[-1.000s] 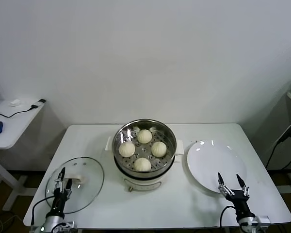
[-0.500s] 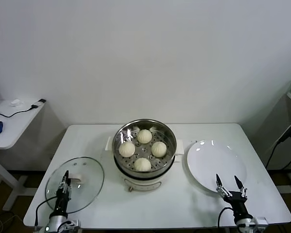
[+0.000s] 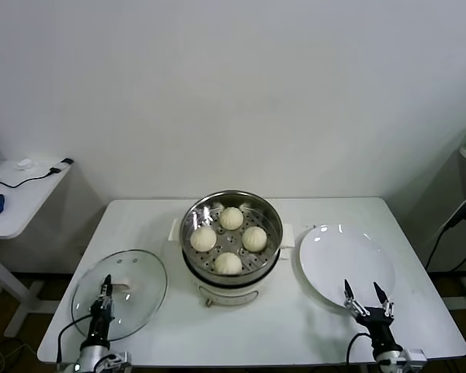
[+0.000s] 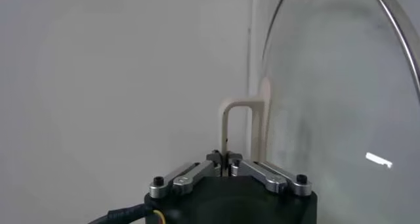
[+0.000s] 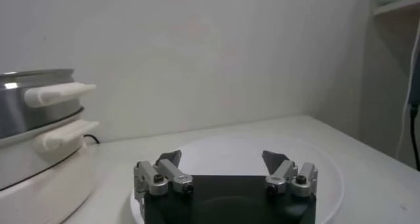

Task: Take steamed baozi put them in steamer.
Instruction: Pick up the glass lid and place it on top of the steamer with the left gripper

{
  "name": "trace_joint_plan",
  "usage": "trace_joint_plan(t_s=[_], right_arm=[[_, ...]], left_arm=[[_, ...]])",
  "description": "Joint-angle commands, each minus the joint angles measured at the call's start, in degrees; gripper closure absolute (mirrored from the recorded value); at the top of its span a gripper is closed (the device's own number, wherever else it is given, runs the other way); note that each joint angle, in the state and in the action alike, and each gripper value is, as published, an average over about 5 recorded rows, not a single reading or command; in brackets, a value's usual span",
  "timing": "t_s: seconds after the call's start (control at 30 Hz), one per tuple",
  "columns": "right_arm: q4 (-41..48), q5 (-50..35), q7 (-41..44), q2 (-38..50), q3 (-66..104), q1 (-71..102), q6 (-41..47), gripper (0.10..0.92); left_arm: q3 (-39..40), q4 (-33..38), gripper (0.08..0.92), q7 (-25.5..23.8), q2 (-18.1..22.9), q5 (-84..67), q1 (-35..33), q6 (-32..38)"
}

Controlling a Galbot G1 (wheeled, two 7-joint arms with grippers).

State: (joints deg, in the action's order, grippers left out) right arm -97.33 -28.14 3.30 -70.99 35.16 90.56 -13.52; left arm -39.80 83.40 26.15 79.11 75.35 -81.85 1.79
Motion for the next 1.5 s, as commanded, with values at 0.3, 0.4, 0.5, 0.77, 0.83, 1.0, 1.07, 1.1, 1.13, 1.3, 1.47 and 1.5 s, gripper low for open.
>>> trace_joint_plan(t_s=[0.3,0.4,0.5,0.77,0.83,1.0,1.07,1.1,1.13,1.3,1.47,1.5], right_arm=[[0.3,4.0,-0.4,-0.9,-0.1,-0.4,0.5,0.203],[0.2,6.0,-1.0,-1.7,-0.3,-0.6,0.9,0.203],[0.2,7.4,-1.4,-2.3,-0.5,-0.6,1.0,0.203],[1.0,9.8,-1.7,-3.2,-0.6,-0.9,0.3,0.203],[1.0,10.4,-1.7,-3.3,-0.6,-0.8,0.0,0.203],[1.1,10.7,-1.7,-3.5,-0.6,-0.3,-0.9,0.203],[1.4,10.7,-1.8,-3.5,-0.6,-0.2,-1.3,0.203],[1.6,10.6,-1.8,-3.5,-0.6,-0.2,-1.5,0.203],[1.8,10.6,-1.8,-3.5,-0.6,-0.2,-1.7,0.203],[2.2,10.5,-1.8,-3.4,-0.6,0.2,-2.7,0.203],[2.2,10.5,-2.1,-3.3,-0.2,0.5,-3.5,0.203],[2.2,10.4,-2.1,-3.3,-0.1,0.5,-3.6,0.203]], left_arm=[[-2.1,27.4,0.867,-22.8,-12.7,-17.9,-2.7,-13.5],[-1.3,31.4,0.867,-26.8,-13.7,-17.6,-1.3,-17.7],[1.0,34.6,0.867,-28.9,-13.9,-15.7,0.2,-20.4],[15.2,40.5,0.867,-35.3,-12.3,-6.8,6.4,-30.0],[19.1,41.1,0.867,-37.1,-11.2,-4.3,8.0,-32.3],[27.6,41.0,0.867,-40.4,-6.6,3.0,10.1,-35.4],[30.1,40.5,0.867,-41.0,-4.3,6.0,10.4,-35.6],[31.2,40.1,0.867,-41.3,-3.2,7.5,10.6,-35.6],[32.2,39.6,0.867,-41.5,-1.9,9.0,10.9,-35.6],[36.5,35.9,0.867,-42.1,3.8,15.4,13.6,-35.8],[40.0,32.8,0.867,-42.1,7.9,19.6,14.8,-36.7],[40.6,32.3,0.867,-42.1,8.5,20.2,14.9,-37.0]])
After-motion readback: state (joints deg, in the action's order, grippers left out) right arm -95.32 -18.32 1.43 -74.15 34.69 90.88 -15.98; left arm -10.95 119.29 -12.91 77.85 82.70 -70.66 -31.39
